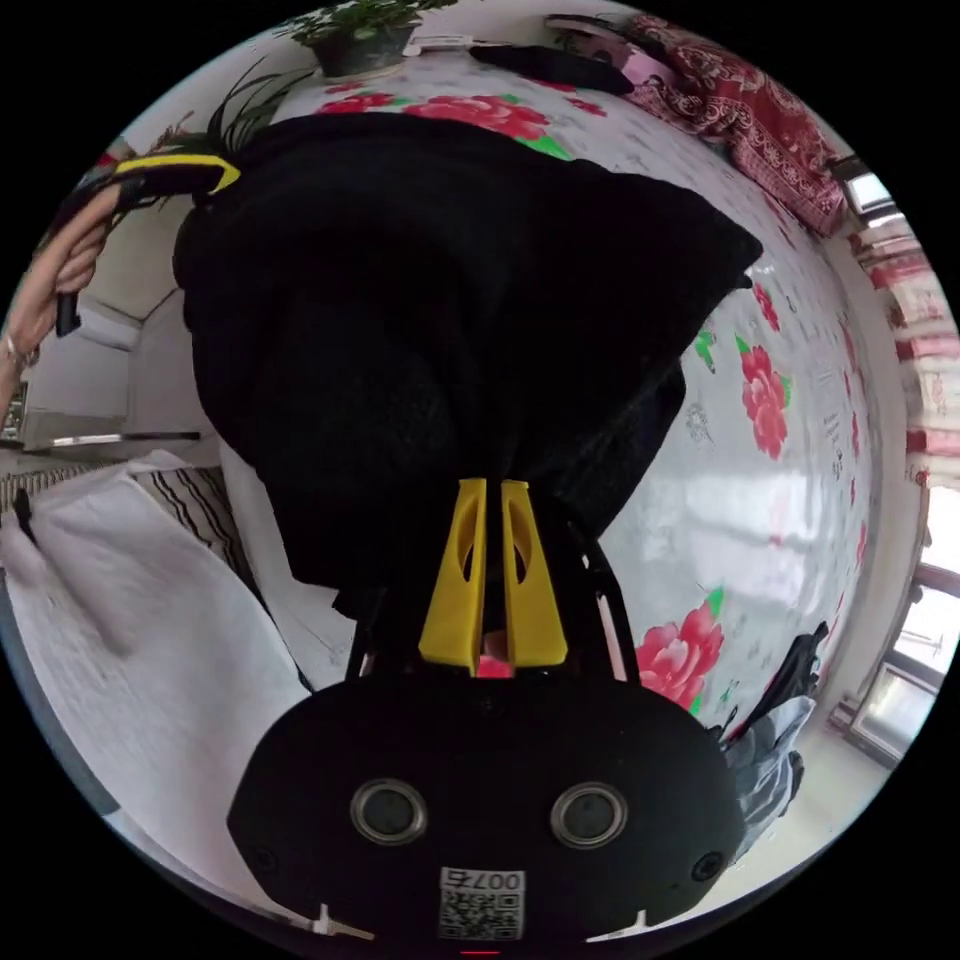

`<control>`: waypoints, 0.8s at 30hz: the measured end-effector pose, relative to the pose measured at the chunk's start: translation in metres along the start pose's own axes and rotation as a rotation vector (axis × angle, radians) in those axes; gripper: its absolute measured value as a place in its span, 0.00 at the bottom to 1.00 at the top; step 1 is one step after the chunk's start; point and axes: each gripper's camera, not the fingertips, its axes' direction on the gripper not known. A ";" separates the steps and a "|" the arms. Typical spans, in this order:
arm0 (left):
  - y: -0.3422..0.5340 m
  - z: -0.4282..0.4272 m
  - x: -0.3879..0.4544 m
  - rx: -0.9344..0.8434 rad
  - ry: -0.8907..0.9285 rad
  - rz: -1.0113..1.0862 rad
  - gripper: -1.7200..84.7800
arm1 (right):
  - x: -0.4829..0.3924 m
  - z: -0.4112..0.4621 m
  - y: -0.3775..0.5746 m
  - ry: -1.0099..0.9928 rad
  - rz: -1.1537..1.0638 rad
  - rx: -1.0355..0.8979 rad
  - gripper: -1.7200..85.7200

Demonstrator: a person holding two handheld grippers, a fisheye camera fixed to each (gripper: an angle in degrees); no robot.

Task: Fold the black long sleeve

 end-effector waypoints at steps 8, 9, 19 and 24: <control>-0.027 0.015 0.059 0.075 -0.156 0.201 0.01 | -0.014 -0.006 0.110 -0.092 0.151 0.016 0.02; -0.036 0.013 0.065 0.088 -0.109 0.228 0.01 | -0.018 -0.007 0.126 -0.126 0.200 0.013 0.02; -0.081 -0.018 0.182 0.152 0.137 0.681 0.01 | -0.051 -0.002 0.233 -0.270 0.454 -0.045 0.02; -0.062 -0.038 0.171 0.134 0.139 0.653 0.01 | -0.035 -0.019 0.290 -0.280 0.675 0.073 0.02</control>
